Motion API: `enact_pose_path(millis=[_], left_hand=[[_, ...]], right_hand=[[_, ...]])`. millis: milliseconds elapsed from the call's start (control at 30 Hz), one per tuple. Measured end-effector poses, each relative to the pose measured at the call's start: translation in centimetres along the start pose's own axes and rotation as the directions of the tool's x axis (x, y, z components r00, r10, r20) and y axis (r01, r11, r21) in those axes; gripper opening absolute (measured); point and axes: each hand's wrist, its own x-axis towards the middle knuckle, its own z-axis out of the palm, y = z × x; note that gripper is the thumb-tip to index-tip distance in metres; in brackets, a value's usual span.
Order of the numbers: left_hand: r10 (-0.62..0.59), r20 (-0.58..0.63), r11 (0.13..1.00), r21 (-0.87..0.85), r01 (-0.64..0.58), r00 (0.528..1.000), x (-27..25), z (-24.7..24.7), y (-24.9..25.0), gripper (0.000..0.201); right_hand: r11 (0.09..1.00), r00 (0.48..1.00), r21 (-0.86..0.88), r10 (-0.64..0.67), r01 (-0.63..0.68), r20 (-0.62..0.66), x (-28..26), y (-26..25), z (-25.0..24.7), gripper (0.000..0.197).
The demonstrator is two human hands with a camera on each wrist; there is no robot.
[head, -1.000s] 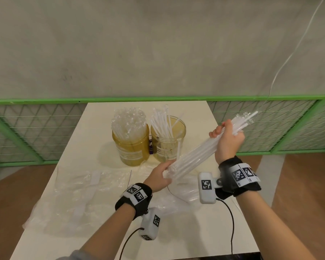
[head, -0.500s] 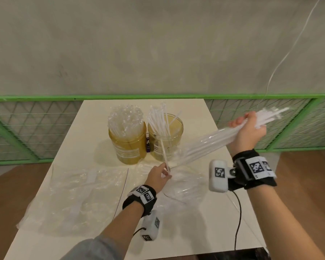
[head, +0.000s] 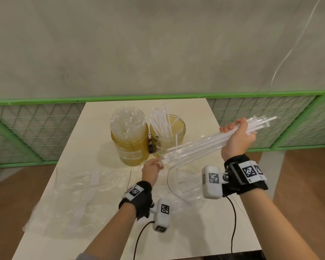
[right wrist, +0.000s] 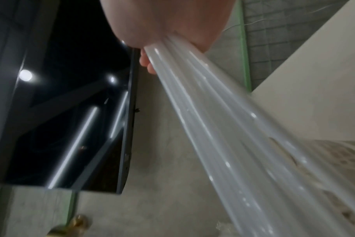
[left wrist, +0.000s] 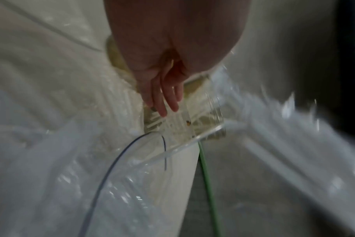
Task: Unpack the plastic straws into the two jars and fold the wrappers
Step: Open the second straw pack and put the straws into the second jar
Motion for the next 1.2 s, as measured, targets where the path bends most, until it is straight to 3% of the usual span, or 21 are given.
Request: enact_pose_path(millis=[33,100,200,433,567,700,800,900,1000,1200], left_hand=[[-0.078,0.028,0.978,-0.191,0.082,0.997,-0.6,-0.8,0.3,0.032],[-0.182,0.196,0.851,-0.459,0.254,0.964,-1.5,-1.7,0.4,0.031],[-0.21,0.409,0.766,-0.495,0.41,0.888,-2.3,-1.8,0.4,0.05],[-0.13,0.434,0.608,-0.676,0.417,0.892,-2.6,-2.5,0.9,0.04],[-0.14,0.48,0.698,-0.572,0.43,0.866,-3.0,-2.0,1.7,0.04],[-0.2,0.514,0.788,-0.421,0.449,0.834,-2.8,-2.3,1.7,0.045],[-0.295,0.453,0.832,-0.31,0.459,0.841,-1.9,-3.3,1.2,0.048],[-0.357,0.423,0.827,-0.272,0.493,0.833,-1.4,-3.8,0.5,0.062],[-0.405,0.455,0.775,-0.29,0.562,0.793,-1.3,-3.8,0.2,0.071],[-0.317,0.499,0.708,-0.441,0.551,0.806,-2.7,-3.6,1.1,0.064]], right_hand=[[1.0,0.999,-0.015,0.001,0.0,0.042,-0.3,0.0,0.5,0.023],[0.997,0.99,-0.08,-0.003,0.014,0.138,-1.4,0.5,1.7,0.022],[0.984,0.956,-0.134,-0.072,0.114,0.283,-3.5,1.8,3.0,0.02],[0.952,0.895,-0.192,-0.141,0.24,0.424,-7.2,3.6,3.9,0.026],[0.955,0.899,-0.237,-0.06,0.178,0.434,-9.0,5.5,3.0,0.035],[0.957,0.877,-0.269,0.039,0.105,0.479,-9.5,6.1,2.4,0.01],[0.966,0.903,-0.253,0.056,0.059,0.426,-9.1,6.1,2.2,0.009],[0.984,0.923,-0.176,0.036,0.035,0.384,-8.9,5.8,2.6,0.011],[0.971,0.918,-0.231,0.035,0.063,0.394,-9.4,5.9,2.5,0.01],[0.941,0.895,-0.322,0.054,0.102,0.442,-10.5,6.5,1.3,0.032]])
